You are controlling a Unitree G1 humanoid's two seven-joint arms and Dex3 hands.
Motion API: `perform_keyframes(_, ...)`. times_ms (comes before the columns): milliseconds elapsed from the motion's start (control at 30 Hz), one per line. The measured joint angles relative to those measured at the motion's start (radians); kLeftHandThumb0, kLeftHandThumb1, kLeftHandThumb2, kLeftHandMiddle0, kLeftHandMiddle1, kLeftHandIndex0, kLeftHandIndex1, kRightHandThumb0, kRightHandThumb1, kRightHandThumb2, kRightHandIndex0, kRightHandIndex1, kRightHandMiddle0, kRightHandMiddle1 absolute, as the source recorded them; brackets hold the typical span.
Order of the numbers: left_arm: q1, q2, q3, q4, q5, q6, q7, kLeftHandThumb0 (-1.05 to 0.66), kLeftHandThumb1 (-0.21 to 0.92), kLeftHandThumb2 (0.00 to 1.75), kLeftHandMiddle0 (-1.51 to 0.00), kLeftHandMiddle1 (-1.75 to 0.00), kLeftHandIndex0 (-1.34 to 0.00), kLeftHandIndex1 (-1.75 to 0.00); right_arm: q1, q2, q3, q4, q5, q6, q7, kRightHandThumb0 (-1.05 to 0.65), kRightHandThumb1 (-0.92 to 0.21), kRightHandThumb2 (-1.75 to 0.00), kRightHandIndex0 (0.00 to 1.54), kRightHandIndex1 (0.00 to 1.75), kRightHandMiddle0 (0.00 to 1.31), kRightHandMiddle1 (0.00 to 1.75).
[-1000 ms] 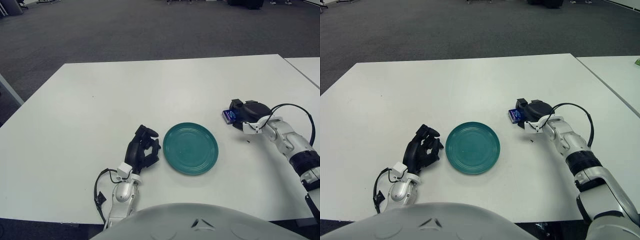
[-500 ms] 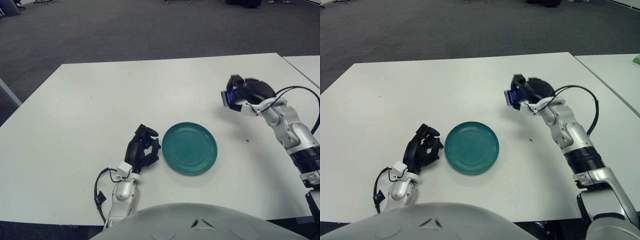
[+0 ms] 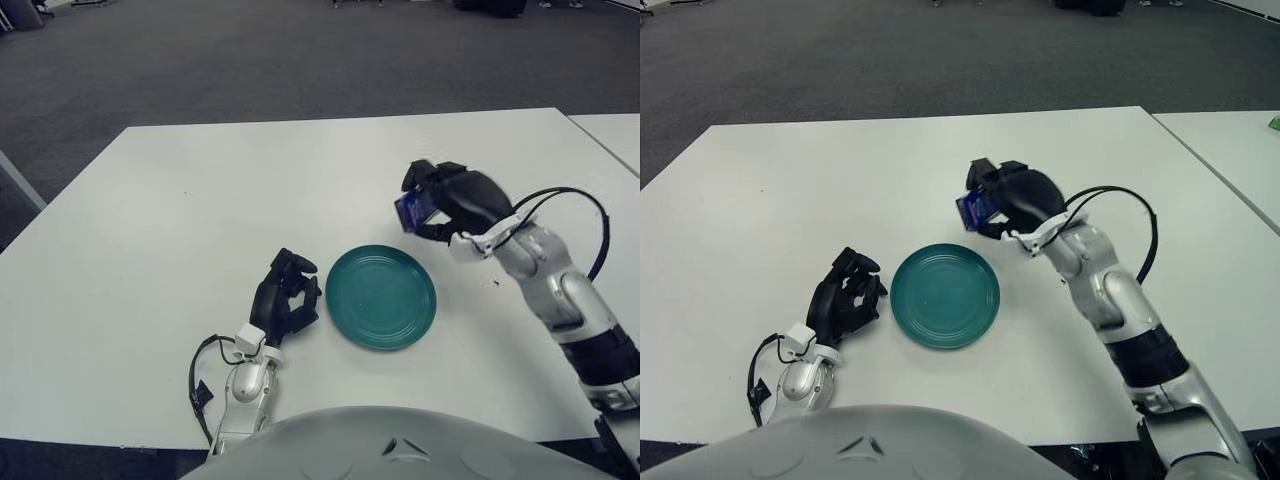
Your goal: Put the gum into the plate.
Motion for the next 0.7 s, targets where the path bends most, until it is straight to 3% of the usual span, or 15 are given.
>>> perform_keyframes(700,0.001,-0.001,-0.009,0.0,0.005,0.003,0.003,-0.4,0.63,0.92,-0.57,-1.75,-0.38,-1.75,0.137,0.033,0.085,-0.095,-0.036,-0.143,0.046,-0.37,-0.76,-0.74,0.38,0.75,0.29,1.75)
